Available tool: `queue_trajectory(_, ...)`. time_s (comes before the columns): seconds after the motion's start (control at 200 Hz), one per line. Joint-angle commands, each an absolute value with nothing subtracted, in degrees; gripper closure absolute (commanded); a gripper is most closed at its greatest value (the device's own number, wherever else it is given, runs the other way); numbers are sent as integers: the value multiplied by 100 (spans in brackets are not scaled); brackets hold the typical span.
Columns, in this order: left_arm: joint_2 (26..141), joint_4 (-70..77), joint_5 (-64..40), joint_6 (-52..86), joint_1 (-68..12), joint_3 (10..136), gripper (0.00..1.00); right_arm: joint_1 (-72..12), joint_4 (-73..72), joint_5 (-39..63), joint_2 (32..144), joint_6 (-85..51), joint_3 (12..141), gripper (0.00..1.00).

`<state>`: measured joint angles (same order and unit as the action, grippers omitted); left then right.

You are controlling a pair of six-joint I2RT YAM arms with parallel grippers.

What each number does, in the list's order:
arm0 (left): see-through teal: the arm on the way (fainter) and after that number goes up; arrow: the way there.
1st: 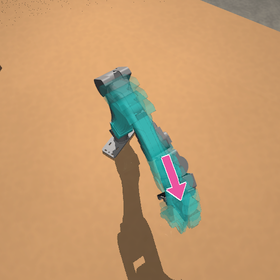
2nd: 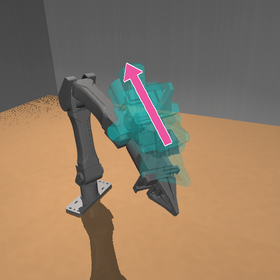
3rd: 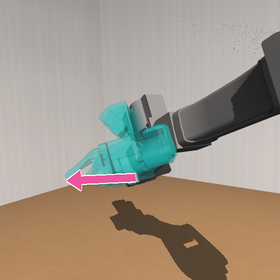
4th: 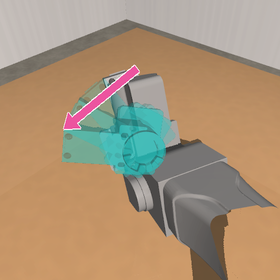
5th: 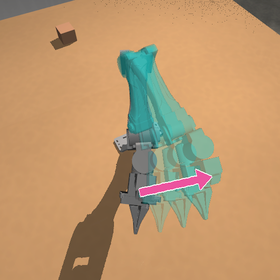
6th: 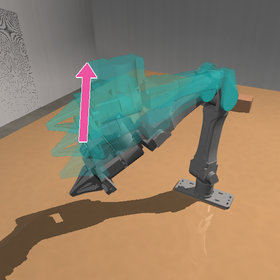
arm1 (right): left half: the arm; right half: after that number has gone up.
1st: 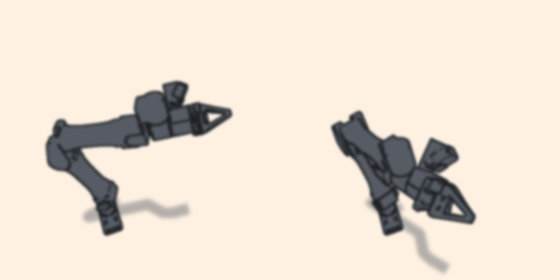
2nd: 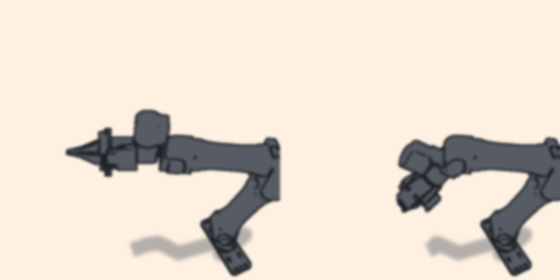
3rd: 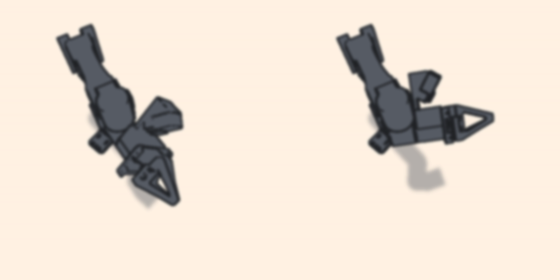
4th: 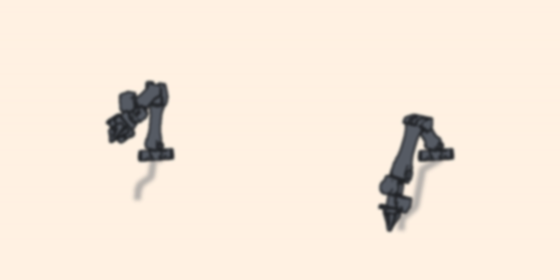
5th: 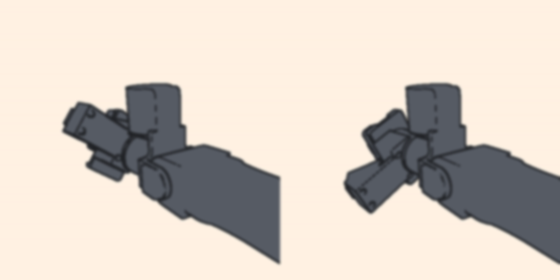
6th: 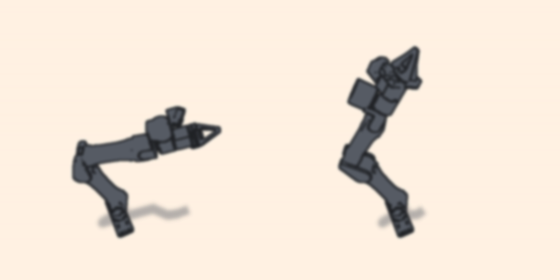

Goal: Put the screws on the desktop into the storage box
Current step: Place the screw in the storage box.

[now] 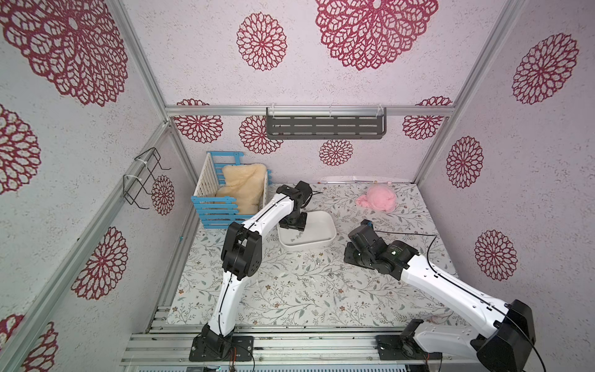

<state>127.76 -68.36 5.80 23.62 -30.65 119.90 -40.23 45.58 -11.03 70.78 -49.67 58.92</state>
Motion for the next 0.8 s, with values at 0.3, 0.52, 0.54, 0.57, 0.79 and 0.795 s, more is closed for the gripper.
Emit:
queue_trajectory(0.3,10755,-6829,990,2549,-3077,11370,30,-3973,4664,-930,7779,-5411,5641,69)
queue_trajectory(0.52,10179,-6756,1020,2747,-3076,10537,30,-3800,4637,-698,7956,-5480,5248,69)
queue_trajectory(0.54,10131,-6743,1025,2760,-3076,10462,30,-3777,4617,-674,7962,-5474,5205,69)
queue_trajectory(0.57,10055,-6712,1022,2782,-3076,10357,30,-3746,4599,-624,7991,-5450,5157,69)
queue_trajectory(0.79,9787,-6631,1019,2870,-3083,9878,29,-3615,4494,-409,8210,-5211,4928,68)
queue_trajectory(0.795,9785,-6629,1015,2872,-3080,9870,29,-3614,4492,-407,8214,-5203,4925,68)
